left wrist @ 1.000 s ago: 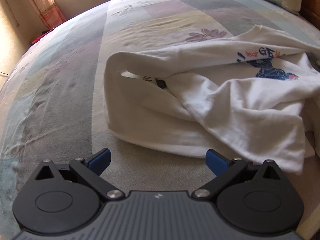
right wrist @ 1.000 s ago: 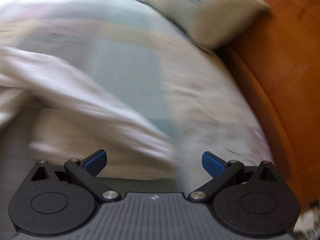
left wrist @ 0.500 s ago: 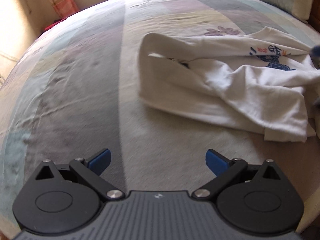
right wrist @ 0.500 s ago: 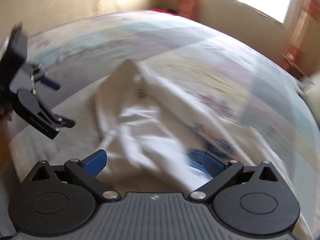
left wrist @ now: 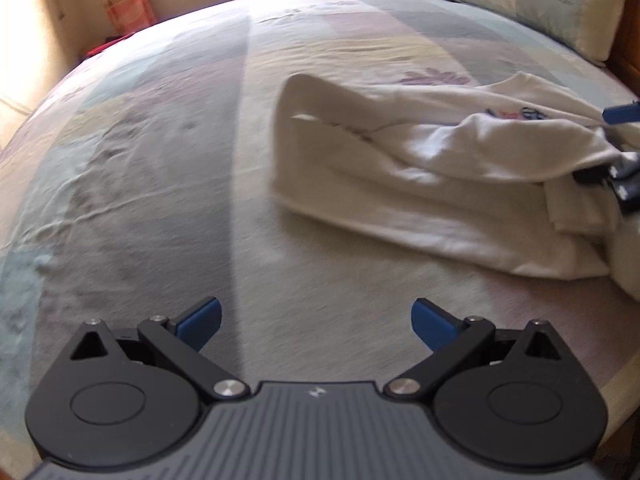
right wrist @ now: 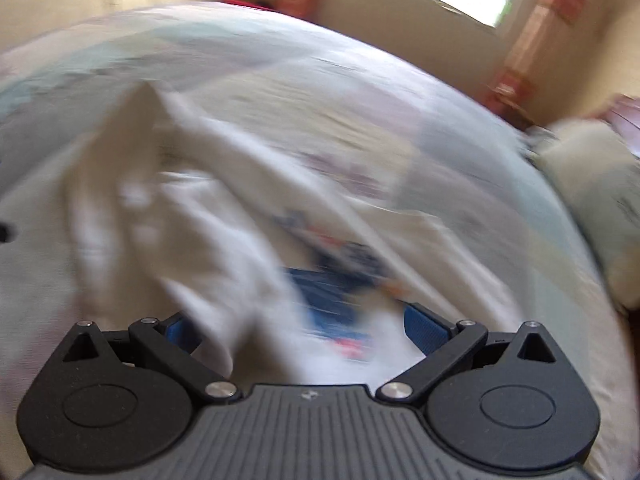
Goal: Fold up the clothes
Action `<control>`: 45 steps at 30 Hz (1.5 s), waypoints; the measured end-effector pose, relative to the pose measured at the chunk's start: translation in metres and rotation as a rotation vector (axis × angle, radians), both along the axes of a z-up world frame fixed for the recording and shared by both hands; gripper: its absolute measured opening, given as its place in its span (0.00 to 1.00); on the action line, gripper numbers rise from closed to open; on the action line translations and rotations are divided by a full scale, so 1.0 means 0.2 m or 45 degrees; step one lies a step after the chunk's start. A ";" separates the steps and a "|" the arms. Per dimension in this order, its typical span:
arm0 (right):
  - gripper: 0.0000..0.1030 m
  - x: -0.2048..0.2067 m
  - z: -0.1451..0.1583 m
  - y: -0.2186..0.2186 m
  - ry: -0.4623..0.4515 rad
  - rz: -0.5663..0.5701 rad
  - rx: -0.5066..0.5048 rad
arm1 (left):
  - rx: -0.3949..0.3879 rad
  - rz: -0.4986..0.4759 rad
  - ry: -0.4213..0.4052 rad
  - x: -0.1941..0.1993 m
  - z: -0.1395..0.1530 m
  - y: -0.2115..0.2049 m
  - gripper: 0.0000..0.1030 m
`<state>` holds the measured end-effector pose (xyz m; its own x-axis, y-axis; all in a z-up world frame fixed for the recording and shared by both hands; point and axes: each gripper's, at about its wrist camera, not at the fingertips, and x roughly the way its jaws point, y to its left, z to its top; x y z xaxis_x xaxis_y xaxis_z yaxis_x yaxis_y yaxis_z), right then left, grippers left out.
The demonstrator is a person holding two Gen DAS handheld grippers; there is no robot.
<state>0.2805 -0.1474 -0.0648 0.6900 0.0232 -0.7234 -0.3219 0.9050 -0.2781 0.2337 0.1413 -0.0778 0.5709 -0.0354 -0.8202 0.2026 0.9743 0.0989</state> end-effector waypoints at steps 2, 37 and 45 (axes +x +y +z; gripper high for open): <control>1.00 0.06 -0.02 -0.12 0.030 -0.095 0.026 | -0.008 -0.030 -0.002 0.02 0.00 -0.06 0.98; 1.00 -0.47 0.05 -0.28 0.024 -0.204 0.352 | 0.083 0.182 0.183 0.32 -0.13 -0.28 1.00; 1.00 -0.48 0.06 -0.25 0.025 -0.175 0.388 | 0.085 0.206 0.092 0.29 0.00 -0.24 0.99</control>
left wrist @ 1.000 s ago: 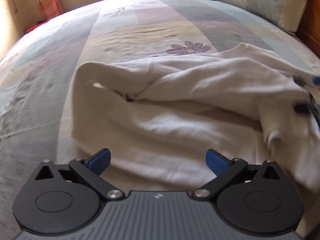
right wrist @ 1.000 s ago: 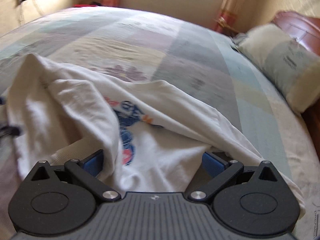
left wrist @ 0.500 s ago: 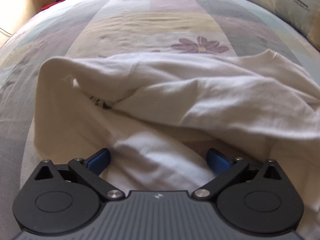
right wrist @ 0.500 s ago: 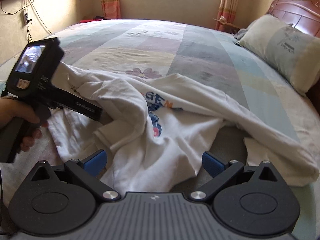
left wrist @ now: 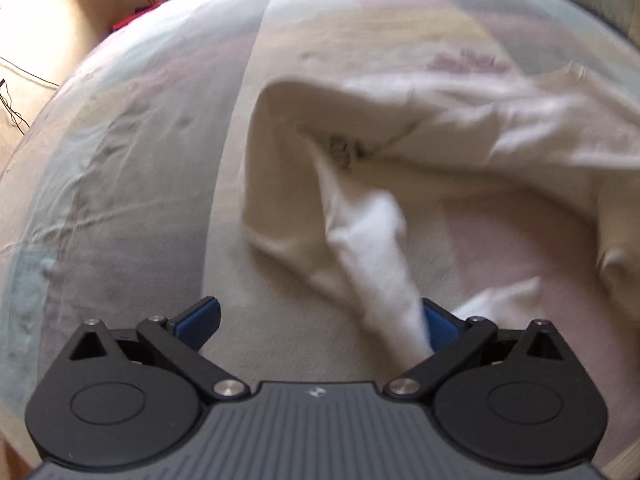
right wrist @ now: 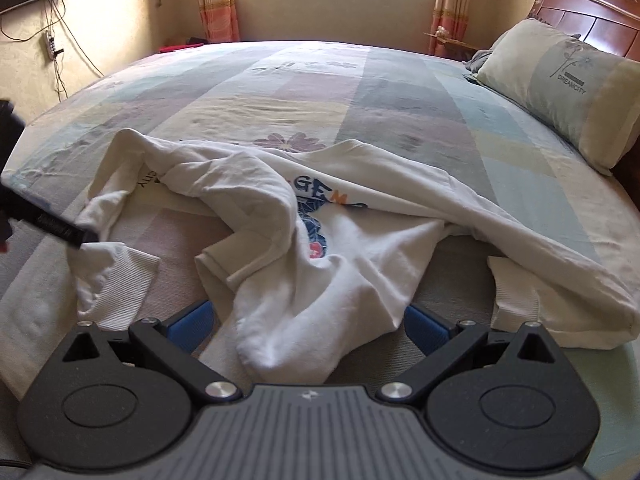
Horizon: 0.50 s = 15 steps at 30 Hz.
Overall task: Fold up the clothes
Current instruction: 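Grasp a T-shirt sleeve with the left gripper and pull it outward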
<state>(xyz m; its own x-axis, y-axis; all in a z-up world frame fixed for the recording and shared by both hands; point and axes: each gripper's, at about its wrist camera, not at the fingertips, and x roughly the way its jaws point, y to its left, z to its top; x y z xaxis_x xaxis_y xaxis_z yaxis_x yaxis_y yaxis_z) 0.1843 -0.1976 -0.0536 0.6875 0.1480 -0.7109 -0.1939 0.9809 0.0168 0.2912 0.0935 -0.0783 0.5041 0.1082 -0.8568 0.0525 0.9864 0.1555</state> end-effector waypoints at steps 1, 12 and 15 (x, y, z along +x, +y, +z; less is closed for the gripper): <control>1.00 0.00 0.00 0.01 -0.001 0.002 -0.003 | -0.032 0.009 -0.012 0.02 0.00 -0.02 0.99; 1.00 -0.04 0.05 -0.02 -0.049 -0.020 -0.070 | 0.260 0.068 0.004 0.02 -0.10 0.01 1.00; 1.00 -0.03 0.04 -0.01 -0.050 -0.013 -0.054 | 0.419 0.092 -0.004 -0.02 -0.07 0.11 1.00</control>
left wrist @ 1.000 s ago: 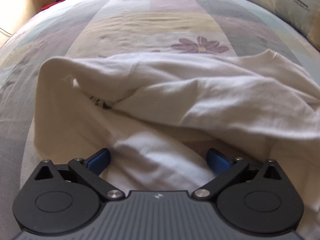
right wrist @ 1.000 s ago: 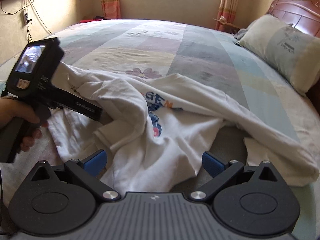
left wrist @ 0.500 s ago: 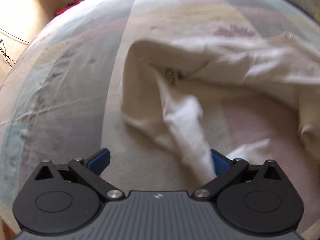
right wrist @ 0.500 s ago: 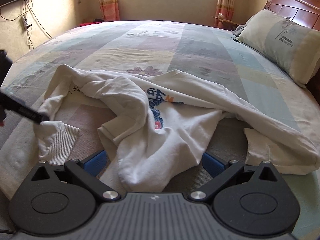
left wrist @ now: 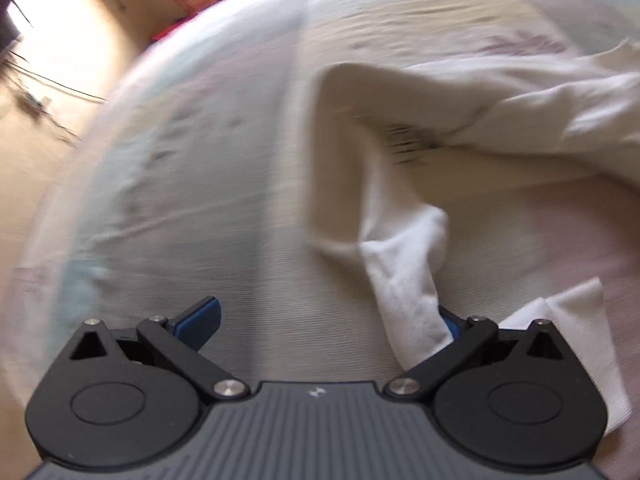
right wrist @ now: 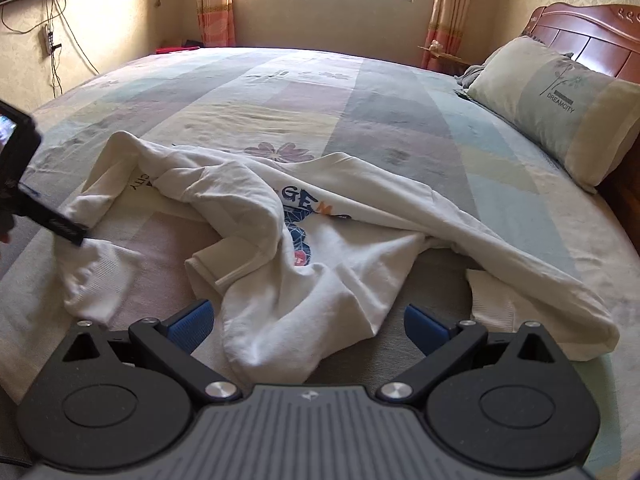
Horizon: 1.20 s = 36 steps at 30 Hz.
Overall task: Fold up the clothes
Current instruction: 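Grasp a T-shirt sleeve with the left gripper and pull it outward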
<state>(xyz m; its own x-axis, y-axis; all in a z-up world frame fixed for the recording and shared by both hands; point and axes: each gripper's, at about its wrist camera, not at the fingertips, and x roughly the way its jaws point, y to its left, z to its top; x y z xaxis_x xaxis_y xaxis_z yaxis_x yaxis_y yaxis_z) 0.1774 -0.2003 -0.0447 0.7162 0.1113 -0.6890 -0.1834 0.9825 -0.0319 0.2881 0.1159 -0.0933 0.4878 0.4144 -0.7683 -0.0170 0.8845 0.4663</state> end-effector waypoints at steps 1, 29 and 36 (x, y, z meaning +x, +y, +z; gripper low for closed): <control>1.00 0.00 0.00 0.01 -0.001 0.006 -0.005 | 0.067 -0.003 0.000 0.00 0.00 0.03 1.00; 1.00 0.05 -0.06 0.08 0.078 0.021 -0.112 | 0.600 0.129 -0.026 0.20 -0.04 0.91 1.00; 1.00 0.08 -0.08 0.06 0.107 -0.004 -0.083 | 0.583 0.205 -0.140 0.15 0.16 1.01 1.00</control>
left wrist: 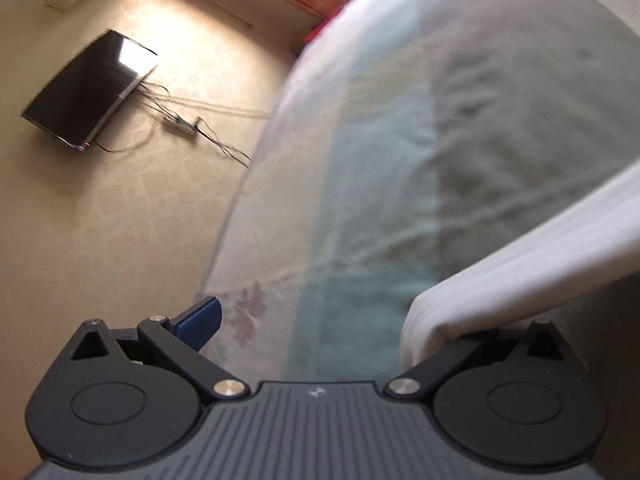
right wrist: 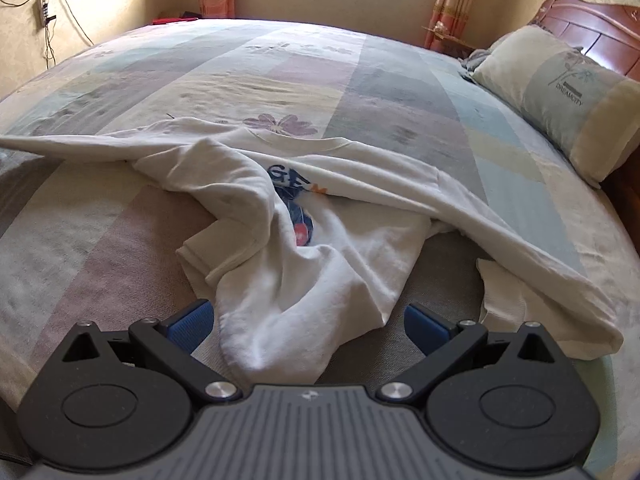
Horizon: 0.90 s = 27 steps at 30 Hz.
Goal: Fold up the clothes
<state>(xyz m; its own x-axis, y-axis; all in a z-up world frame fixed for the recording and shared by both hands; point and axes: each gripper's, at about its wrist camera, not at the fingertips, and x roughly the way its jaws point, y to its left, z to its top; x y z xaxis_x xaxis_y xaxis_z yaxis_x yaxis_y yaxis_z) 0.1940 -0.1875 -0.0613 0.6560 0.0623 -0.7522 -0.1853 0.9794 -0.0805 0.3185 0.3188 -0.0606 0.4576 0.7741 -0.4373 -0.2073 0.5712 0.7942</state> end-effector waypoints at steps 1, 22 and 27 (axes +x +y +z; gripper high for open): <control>1.00 0.00 -0.01 0.00 0.005 0.004 0.000 | -0.053 -0.020 0.023 0.01 0.01 0.02 1.00; 1.00 -0.01 -0.02 -0.23 0.081 -0.057 0.317 | -0.772 -0.572 0.361 -0.32 0.00 -0.50 0.99; 1.00 -0.03 0.01 -0.24 0.056 -0.033 0.307 | -0.869 -0.893 0.371 -0.42 0.08 -0.96 0.99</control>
<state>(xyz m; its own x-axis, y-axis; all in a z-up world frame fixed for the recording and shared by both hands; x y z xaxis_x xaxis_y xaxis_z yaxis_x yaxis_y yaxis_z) 0.1881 -0.2347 -0.0594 0.6267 0.2268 -0.7455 -0.1577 0.9738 0.1636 0.2349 0.1276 -0.0438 0.5171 -0.0835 -0.8518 0.4973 0.8393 0.2196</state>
